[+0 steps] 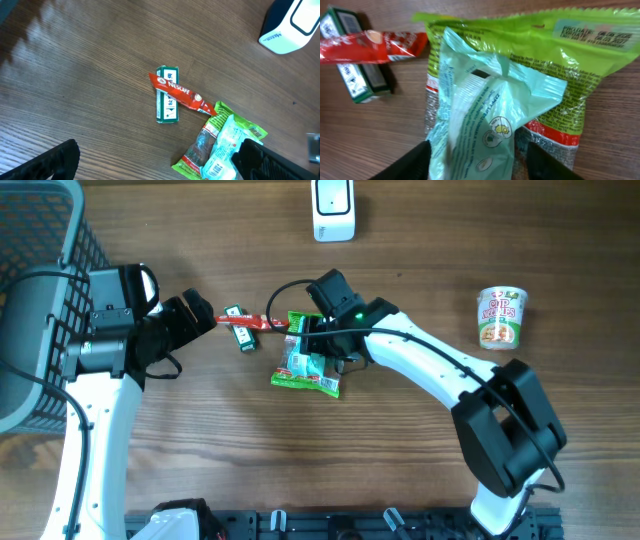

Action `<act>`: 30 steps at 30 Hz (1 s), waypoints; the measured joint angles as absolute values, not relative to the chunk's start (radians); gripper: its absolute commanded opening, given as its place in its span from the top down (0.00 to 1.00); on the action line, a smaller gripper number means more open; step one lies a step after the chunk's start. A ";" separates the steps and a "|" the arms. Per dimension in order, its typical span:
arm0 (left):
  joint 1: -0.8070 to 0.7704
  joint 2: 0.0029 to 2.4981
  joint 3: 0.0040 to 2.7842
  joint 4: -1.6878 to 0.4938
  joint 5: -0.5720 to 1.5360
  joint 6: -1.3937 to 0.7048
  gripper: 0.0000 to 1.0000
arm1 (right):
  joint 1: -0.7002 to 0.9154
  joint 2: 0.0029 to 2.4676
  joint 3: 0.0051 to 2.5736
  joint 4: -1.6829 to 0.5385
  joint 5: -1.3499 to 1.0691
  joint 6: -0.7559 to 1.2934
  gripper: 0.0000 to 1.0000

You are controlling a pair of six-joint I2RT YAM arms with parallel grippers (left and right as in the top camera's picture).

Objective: Scan the item barcode
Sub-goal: 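Grasp the teal tissue pack with the right gripper and lift it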

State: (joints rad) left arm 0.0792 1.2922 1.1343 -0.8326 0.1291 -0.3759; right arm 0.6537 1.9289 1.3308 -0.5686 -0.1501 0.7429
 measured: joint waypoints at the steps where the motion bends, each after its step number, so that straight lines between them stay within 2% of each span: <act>1: 0.079 1.292 1.134 -0.833 0.129 -0.376 0.00 | 0.654 1.934 1.331 -0.569 -0.153 0.743 0.46; 4: 0.079 1.292 1.134 -0.833 0.129 -0.376 0.00 | 0.654 1.954 1.331 -0.570 -0.158 0.737 0.60; 6: 0.079 1.292 1.134 -0.833 0.129 -0.376 0.00 | 0.654 1.960 1.331 -0.561 -0.168 0.741 0.66; 7: 0.079 1.292 1.134 -0.833 0.129 -0.376 0.00 | 0.654 1.963 1.331 -0.559 -0.171 0.736 0.73; 9: 0.079 1.292 1.134 -0.833 0.129 -0.376 0.00 | 0.654 1.966 1.331 -0.556 -0.176 0.741 0.96; 15: 0.079 1.292 1.134 -0.833 0.129 -0.376 0.00 | 0.646 1.964 1.334 -0.552 -0.200 0.692 0.96; 20: 0.079 1.292 1.134 -0.833 0.129 -0.376 0.00 | 0.603 1.905 1.328 -0.573 -0.311 0.545 0.96; 30: 0.079 1.292 1.134 -0.833 0.129 -0.376 0.00 | 0.445 1.537 1.328 -0.859 -0.546 0.255 0.96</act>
State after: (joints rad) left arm 0.0792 1.2922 1.1343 -0.8326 0.1291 -0.3759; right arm 0.4450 1.5372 1.3285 -0.8593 -0.5457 0.2546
